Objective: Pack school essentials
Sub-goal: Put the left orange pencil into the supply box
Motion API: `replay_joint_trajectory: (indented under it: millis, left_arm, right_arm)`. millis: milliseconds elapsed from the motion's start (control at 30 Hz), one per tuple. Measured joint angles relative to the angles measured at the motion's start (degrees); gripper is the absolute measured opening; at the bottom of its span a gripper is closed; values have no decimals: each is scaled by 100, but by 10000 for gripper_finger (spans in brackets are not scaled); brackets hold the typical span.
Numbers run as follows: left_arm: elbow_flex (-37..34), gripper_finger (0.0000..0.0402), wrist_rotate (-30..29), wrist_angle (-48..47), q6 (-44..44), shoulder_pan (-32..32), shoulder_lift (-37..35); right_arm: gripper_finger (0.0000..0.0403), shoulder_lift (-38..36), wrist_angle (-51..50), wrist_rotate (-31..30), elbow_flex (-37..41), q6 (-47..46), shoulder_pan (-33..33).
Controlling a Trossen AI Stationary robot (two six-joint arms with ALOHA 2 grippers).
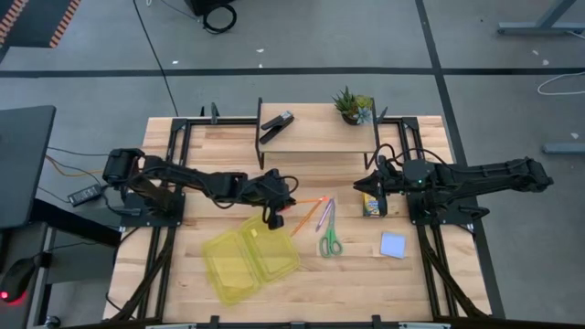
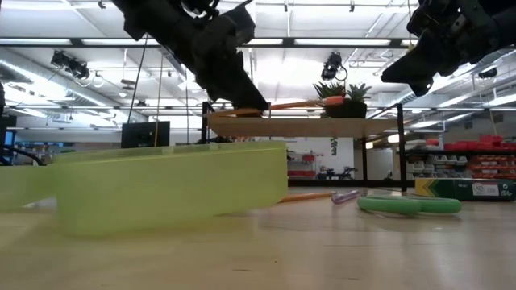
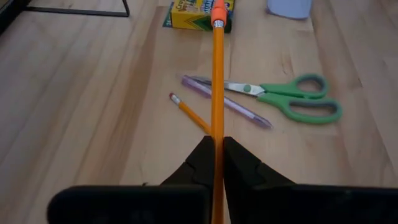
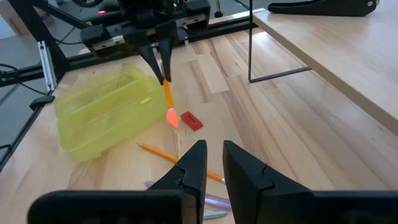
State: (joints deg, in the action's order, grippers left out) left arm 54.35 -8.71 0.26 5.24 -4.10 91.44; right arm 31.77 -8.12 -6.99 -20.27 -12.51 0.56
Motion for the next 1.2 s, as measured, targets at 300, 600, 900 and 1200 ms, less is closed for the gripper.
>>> replay_joint_trajectory:
  millis: [300, 600, 900, 1200]
  left_arm:
    - [0, 18, 0, 10, -45, -11, -40]
    - [0, 18, 2, 16, 8, -68, -40]
    - [0, 18, 0, 16, 49, -111, -40]
    - [0, 19, 1, -62, -172, -306, -40]
  right_arm:
    - [60, 0, 2, -2, 0, 2, 0]
    - [60, 0, 4, -2, 0, 47, 0]
    - [60, 0, 4, -2, 0, 50, 0]
    - [60, 0, 7, -4, 0, 52, 0]
